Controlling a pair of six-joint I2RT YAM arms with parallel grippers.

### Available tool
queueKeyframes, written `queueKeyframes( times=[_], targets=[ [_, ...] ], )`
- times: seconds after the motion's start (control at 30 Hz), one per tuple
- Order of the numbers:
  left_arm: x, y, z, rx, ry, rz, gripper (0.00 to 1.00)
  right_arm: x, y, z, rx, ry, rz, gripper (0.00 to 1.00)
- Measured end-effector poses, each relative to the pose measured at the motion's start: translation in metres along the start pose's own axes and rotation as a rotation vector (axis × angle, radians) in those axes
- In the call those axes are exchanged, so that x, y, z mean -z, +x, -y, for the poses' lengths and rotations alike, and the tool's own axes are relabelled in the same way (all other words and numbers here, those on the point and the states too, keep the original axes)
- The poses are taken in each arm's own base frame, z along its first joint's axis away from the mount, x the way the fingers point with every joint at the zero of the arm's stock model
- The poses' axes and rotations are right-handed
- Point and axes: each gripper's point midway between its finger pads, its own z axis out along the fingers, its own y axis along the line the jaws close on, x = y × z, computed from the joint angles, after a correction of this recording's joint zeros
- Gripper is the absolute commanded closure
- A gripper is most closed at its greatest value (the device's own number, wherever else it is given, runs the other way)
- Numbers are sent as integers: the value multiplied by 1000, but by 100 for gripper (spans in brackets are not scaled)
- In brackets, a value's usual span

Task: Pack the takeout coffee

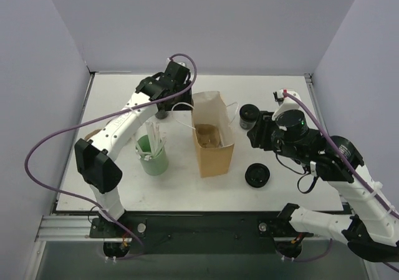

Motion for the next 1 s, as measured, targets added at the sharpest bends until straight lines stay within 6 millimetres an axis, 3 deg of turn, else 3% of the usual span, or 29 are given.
queueKeyframes(
  times=[0.1, 0.23, 0.37, 0.47, 0.57, 0.7, 0.77, 0.87, 1.0],
  targets=[
    [-17, -25, 17, -3, 37, 36, 39, 4, 6, 6, -4, 1, 1, 61],
    [-32, -78, 49, 6, 126, 128, 36, 12, 9, 12, -17, -5, 15, 63],
    [-17, -126, 62, 47, 173, 231, 32, 12, 13, 18, -33, 8, 13, 64],
    [8, -136, 41, 111, 155, 241, 30, 10, 17, 21, -41, 20, 6, 64],
    [34, -117, 8, 198, 109, 186, 30, 3, 23, 24, -36, 42, -14, 64],
    [76, -67, -21, 317, 65, 105, 31, -5, 27, 26, -30, 62, -38, 65],
    [102, -44, -20, 355, 85, 101, 31, -10, 31, 26, -25, 69, -58, 65],
    [139, -13, -11, 400, 159, 114, 39, -15, 37, 25, -17, 63, -82, 65],
    [171, 24, -1, 420, 267, 131, 39, -22, 43, 24, -12, 45, -104, 68]
  ],
)
